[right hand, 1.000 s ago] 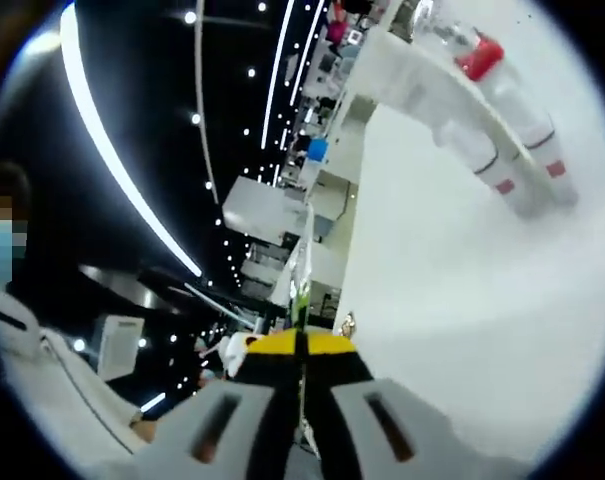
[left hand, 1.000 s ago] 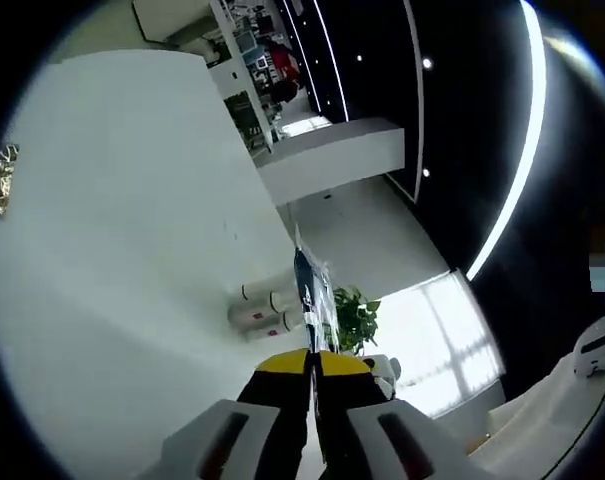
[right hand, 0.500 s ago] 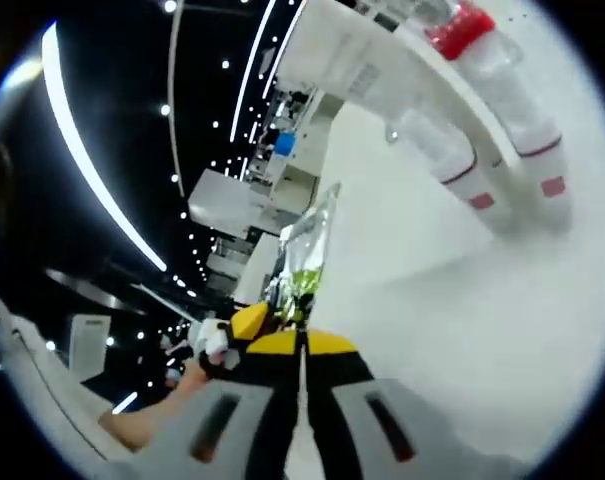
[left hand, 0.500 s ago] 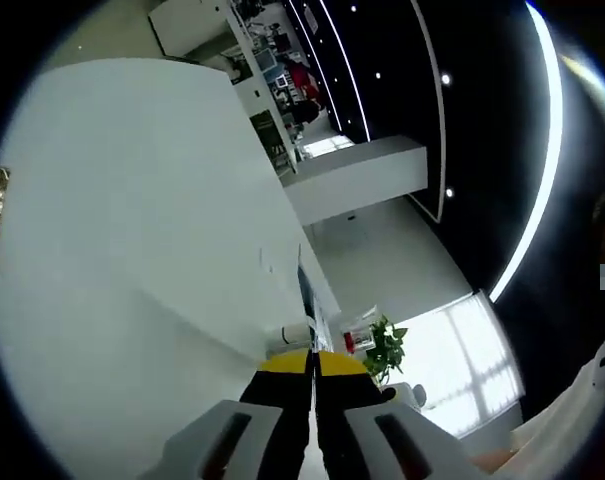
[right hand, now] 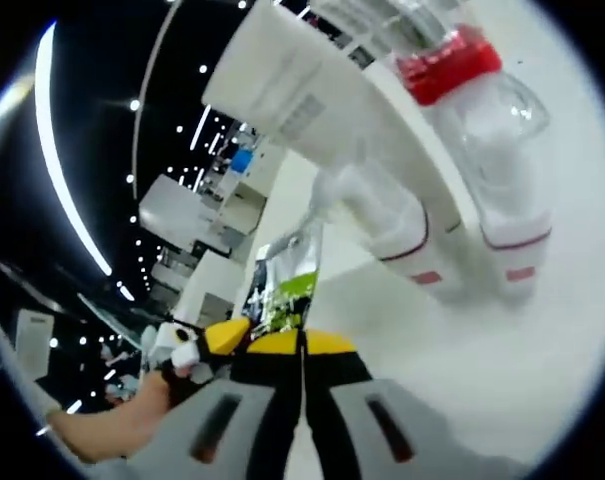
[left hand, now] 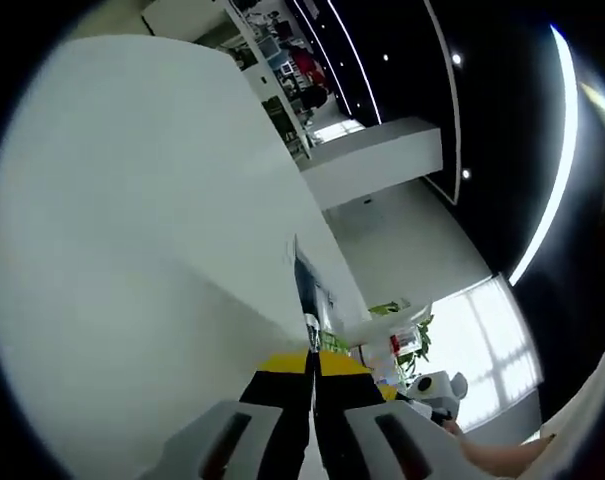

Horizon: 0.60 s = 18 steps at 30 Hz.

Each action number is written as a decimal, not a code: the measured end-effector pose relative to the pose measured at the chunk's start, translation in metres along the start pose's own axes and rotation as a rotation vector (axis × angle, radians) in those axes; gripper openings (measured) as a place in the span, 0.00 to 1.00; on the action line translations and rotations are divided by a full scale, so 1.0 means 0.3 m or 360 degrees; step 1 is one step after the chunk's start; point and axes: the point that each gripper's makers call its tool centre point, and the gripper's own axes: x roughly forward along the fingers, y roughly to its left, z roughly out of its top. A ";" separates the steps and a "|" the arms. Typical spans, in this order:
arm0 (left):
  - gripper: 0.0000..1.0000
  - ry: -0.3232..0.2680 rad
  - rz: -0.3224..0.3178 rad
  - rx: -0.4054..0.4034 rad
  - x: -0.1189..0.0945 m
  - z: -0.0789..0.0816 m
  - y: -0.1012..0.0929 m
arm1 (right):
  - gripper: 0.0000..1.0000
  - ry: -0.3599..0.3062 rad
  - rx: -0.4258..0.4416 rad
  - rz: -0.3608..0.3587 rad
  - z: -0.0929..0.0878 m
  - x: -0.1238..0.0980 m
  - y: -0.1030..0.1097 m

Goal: Arrange the skincare products in the storage area until every visible bottle or jar stands upright without overlapping.

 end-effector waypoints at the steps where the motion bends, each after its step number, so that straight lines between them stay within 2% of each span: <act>1: 0.00 0.0005 0.0010 0.0002 0.008 -0.001 0.006 | 0.00 -0.0008 -0.0009 -0.0023 0.002 0.005 -0.010; 5: 0.00 0.0019 0.0054 0.0015 0.047 0.001 0.042 | 0.00 -0.0042 -0.0045 -0.0116 0.010 0.030 -0.054; 8: 0.00 0.0024 0.0084 0.0015 0.071 0.000 0.074 | 0.00 -0.0072 -0.0020 -0.0172 0.015 0.049 -0.086; 11: 0.00 0.0033 0.0116 -0.0003 0.090 -0.005 0.106 | 0.00 -0.0079 -0.0083 -0.0248 0.009 0.066 -0.116; 18: 0.00 0.0057 0.0154 0.0012 0.117 -0.011 0.123 | 0.00 -0.0141 -0.0114 -0.0344 0.014 0.075 -0.159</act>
